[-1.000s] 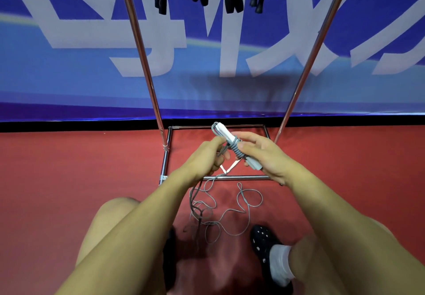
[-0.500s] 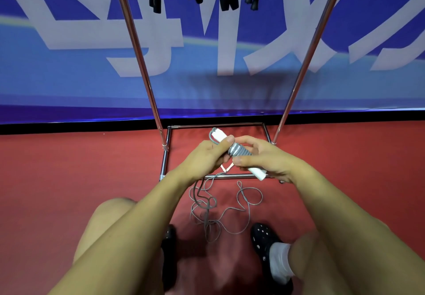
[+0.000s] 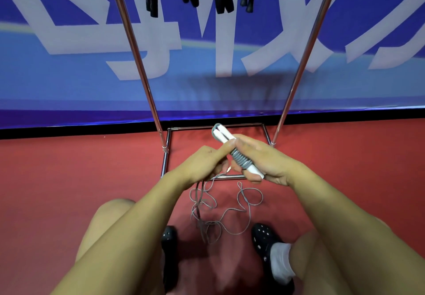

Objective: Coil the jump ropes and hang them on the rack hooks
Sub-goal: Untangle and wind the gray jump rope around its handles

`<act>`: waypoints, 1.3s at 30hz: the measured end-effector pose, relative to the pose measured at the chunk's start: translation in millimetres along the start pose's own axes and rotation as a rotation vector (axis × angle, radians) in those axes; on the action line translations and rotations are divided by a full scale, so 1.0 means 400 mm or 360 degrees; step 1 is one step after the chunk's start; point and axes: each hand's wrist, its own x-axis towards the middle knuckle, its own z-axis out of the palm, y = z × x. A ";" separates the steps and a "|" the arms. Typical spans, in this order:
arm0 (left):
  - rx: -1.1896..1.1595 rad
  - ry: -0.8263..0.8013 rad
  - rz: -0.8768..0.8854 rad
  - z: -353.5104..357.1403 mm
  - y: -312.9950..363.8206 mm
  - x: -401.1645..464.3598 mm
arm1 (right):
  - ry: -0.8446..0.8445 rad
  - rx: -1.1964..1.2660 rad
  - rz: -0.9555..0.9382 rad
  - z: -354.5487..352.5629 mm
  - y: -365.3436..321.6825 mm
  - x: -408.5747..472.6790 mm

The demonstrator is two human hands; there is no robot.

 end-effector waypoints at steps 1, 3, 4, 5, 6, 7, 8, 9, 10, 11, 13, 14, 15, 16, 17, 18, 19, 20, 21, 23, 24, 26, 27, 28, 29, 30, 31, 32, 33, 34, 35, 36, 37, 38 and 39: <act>0.0015 -0.0006 -0.0024 0.006 0.001 0.002 | 0.0076 0.0027 -0.0006 -0.002 -0.001 0.005; -0.0118 -0.0007 -0.0056 0.014 -0.004 0.009 | 0.0247 0.0063 -0.0012 -0.009 -0.007 0.014; -0.0217 -0.0006 -0.0060 0.015 -0.011 0.013 | 0.0333 0.0086 -0.0020 -0.018 -0.008 0.016; -0.0296 -0.0004 -0.0049 0.014 -0.020 0.018 | 0.0413 0.0114 -0.0034 -0.029 -0.010 0.018; -0.0328 0.0004 -0.0029 0.012 -0.032 0.023 | 0.0487 0.0144 -0.0050 -0.040 -0.013 0.020; -0.0308 0.0018 -0.0015 0.009 -0.045 0.027 | 0.0555 0.0176 -0.0062 -0.050 -0.015 0.020; -0.0256 0.0023 -0.0013 0.008 -0.057 0.030 | 0.0617 0.0207 -0.0072 -0.059 -0.017 0.021; -0.0198 0.0021 -0.0017 0.008 -0.067 0.033 | 0.0672 0.0240 -0.0083 -0.065 -0.019 0.022; -0.0170 0.0024 -0.0024 0.010 -0.074 0.035 | 0.0717 0.0268 -0.0094 -0.070 -0.020 0.022; -0.0183 0.0043 -0.0032 0.014 -0.078 0.037 | 0.0752 0.0294 -0.0102 -0.075 -0.019 0.024; -0.0224 0.0130 -0.0053 0.016 -0.081 0.044 | 0.0803 0.0342 -0.0105 -0.078 -0.016 0.029; -0.0228 0.0181 -0.0061 0.015 -0.082 0.048 | 0.0820 0.0359 -0.0100 -0.079 -0.014 0.030; -0.0241 0.0223 -0.0065 0.014 -0.084 0.052 | 0.0830 0.0367 -0.0089 -0.080 -0.013 0.031; -0.0264 0.0257 -0.0065 0.013 -0.086 0.055 | 0.0831 0.0366 -0.0072 -0.081 -0.012 0.030; -0.0300 0.0292 -0.0066 0.012 -0.087 0.058 | 0.0821 0.0359 -0.0053 -0.080 -0.013 0.029; -0.0351 0.0333 -0.0068 0.010 -0.088 0.060 | 0.0804 0.0351 -0.0037 -0.080 -0.014 0.026; -0.0421 0.0380 -0.0071 0.008 -0.087 0.062 | 0.0784 0.0338 -0.0021 -0.080 -0.014 0.024; -0.0508 0.0427 -0.0079 0.005 -0.085 0.064 | 0.0763 0.0323 -0.0008 -0.081 -0.015 0.021; -0.0615 0.0468 -0.0083 0.002 -0.081 0.067 | 0.0745 0.0305 0.0004 -0.082 -0.015 0.019; -0.0823 0.0512 -0.0071 -0.010 -0.069 0.068 | 0.0712 0.0273 0.0020 -0.083 -0.015 0.019; -0.0889 0.0514 -0.0060 -0.019 -0.062 0.067 | 0.0698 0.0260 0.0022 -0.084 -0.016 0.018; -0.0911 0.0492 -0.0054 -0.036 -0.050 0.063 | 0.0673 0.0239 0.0023 -0.088 -0.018 0.016; -0.0860 0.0482 -0.0051 -0.041 -0.045 0.058 | 0.0656 0.0229 0.0020 -0.089 -0.018 0.015; -0.0766 0.0483 -0.0038 -0.044 -0.042 0.053 | 0.0640 0.0221 0.0012 -0.089 -0.018 0.016; -0.0653 0.0494 -0.0013 -0.045 -0.040 0.047 | 0.0634 0.0216 0.0002 -0.088 -0.016 0.018; -0.0528 0.0510 0.0021 -0.043 -0.037 0.040 | 0.0638 0.0216 -0.0006 -0.086 -0.013 0.021; -0.0394 0.0527 0.0054 -0.042 -0.033 0.032 | 0.0644 0.0223 -0.0007 -0.084 -0.010 0.025; -0.0239 0.0536 0.0081 -0.042 -0.030 0.025 | 0.0640 0.0236 -0.0001 -0.084 -0.008 0.029; -0.0087 0.0524 0.0081 -0.044 -0.026 0.019 | 0.0621 0.0252 0.0010 -0.084 -0.005 0.031; 0.0046 0.0490 0.0077 -0.047 -0.022 0.014 | 0.0594 0.0267 0.0021 -0.086 -0.003 0.031; 0.0163 0.0440 0.0072 -0.050 -0.015 0.007 | 0.0564 0.0278 0.0026 -0.088 -0.002 0.030; 0.0271 0.0381 0.0070 -0.053 -0.011 0.003 | 0.0539 0.0281 0.0025 -0.089 -0.001 0.028; 0.0354 0.0312 0.0054 -0.054 -0.004 -0.003 | 0.0524 0.0276 0.0017 -0.090 -0.002 0.026; 0.0406 0.0234 0.0039 -0.053 -0.001 -0.008 | 0.0518 0.0268 0.0005 -0.092 -0.003 0.023; 0.0434 0.0156 0.0022 -0.051 0.002 -0.012 | 0.0514 0.0257 -0.0002 -0.093 -0.004 0.021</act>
